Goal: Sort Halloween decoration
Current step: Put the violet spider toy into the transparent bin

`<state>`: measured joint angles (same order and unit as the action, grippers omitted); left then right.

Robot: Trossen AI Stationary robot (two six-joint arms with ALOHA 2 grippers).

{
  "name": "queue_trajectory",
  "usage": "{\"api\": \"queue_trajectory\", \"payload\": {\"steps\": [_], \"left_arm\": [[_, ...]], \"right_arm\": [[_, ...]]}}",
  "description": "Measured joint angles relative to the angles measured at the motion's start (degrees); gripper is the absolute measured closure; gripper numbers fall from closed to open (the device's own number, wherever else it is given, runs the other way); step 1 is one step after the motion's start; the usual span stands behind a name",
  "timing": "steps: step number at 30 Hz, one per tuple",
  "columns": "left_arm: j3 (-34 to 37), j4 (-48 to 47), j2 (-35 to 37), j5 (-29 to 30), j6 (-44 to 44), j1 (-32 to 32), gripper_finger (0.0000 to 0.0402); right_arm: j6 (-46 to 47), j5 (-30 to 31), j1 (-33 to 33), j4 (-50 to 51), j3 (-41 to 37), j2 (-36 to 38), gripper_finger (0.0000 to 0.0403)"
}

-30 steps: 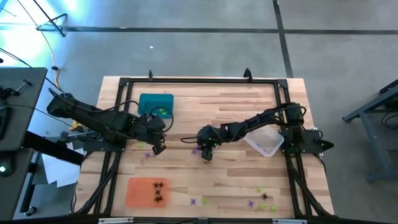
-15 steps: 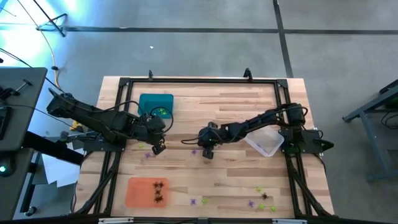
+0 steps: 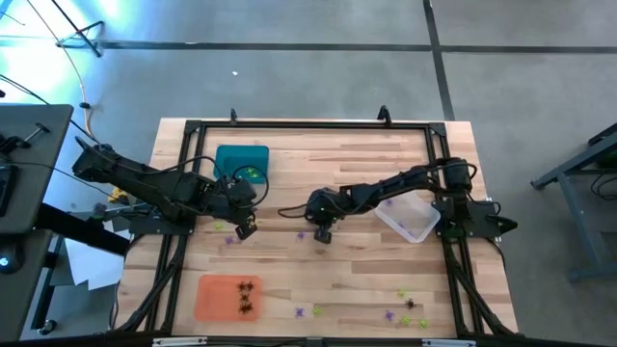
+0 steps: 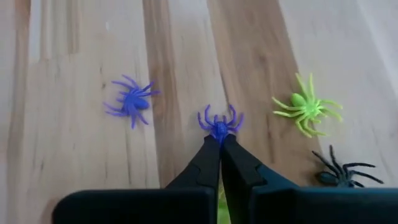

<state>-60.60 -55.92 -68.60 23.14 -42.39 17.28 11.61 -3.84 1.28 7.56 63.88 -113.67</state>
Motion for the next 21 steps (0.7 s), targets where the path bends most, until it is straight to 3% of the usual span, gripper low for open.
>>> {"api": "queue_trajectory", "payload": {"steps": [4,15,21], "left_arm": [[0.0,0.0,0.0,0.0,0.0,0.0,0.0327],[0.0,0.0,0.0,0.0,0.0,0.0,0.0327],[0.0,0.0,0.0,0.0,0.0,0.0,0.0327]], "right_arm": [[-0.5,-2.5,0.3,4.4,1.2,1.8,0.0403],[-1.4,-2.2,0.3,8.1,3.9,6.7,0.0403],[-1.1,2.1,0.2,15.7,3.9,11.8,0.0403]]}}
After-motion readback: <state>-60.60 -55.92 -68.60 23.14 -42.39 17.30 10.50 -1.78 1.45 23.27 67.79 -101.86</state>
